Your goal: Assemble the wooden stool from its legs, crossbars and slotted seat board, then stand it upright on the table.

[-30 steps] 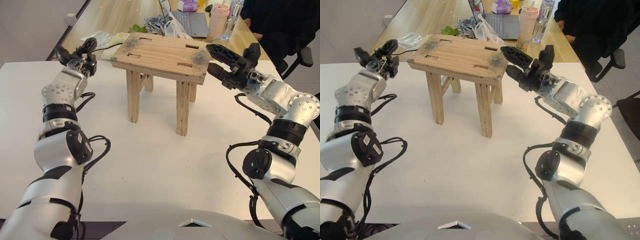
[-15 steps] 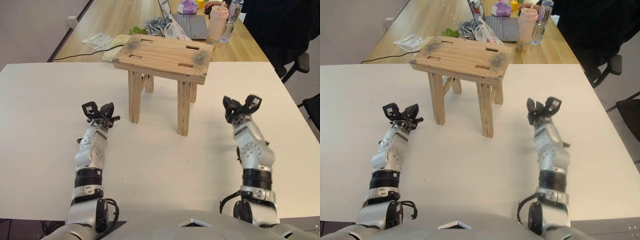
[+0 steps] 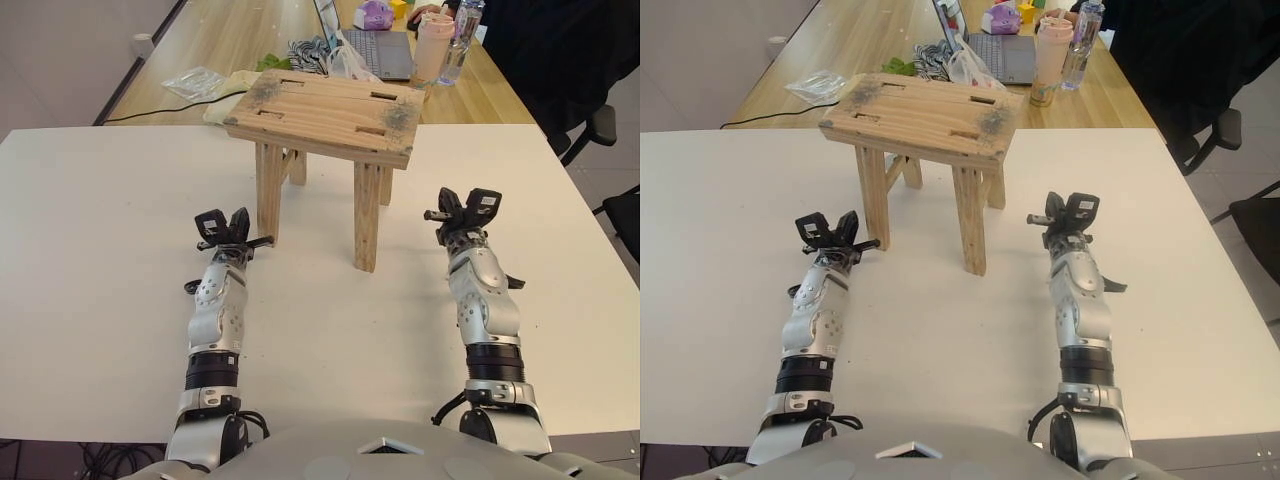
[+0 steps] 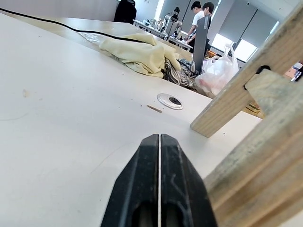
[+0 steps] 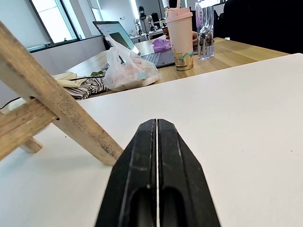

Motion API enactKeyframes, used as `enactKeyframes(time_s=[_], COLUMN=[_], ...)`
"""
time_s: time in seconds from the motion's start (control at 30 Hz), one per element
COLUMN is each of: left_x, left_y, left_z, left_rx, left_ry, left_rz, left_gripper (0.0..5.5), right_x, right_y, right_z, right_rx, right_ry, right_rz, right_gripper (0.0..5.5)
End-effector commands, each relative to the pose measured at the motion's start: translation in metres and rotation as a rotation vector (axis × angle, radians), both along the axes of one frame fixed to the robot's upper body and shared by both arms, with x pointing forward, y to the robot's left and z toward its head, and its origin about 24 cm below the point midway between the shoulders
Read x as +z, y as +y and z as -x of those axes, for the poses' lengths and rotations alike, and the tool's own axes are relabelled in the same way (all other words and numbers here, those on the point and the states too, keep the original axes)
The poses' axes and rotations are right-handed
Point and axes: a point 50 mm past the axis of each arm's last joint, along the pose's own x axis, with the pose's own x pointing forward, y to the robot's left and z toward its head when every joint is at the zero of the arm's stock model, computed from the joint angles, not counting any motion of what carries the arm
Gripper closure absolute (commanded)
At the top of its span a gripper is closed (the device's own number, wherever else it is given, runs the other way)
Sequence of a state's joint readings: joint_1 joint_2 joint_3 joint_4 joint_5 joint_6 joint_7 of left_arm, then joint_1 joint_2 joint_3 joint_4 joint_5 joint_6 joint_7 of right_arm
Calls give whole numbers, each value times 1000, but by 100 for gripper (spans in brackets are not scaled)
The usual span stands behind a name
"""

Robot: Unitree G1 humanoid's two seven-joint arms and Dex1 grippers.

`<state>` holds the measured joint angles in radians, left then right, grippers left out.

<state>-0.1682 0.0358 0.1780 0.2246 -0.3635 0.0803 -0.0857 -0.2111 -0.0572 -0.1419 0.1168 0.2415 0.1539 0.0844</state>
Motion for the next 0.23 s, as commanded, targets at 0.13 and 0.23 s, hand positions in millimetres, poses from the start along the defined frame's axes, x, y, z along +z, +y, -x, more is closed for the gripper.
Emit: enactKeyframes(time_s=[0.13,0.23], left_x=[8,9], left_y=[-12,-16], left_z=[-16,-18], left_rx=[-1,-9], left_ry=[-39,-48], left_rz=[19,23], left_gripper=[550,550], right_x=[2,3], right_y=[11,9], right_z=[-2,-3], right_rx=[34,32], right_ry=[-16,-18], right_rz=[14,26], right_gripper=[548,548])
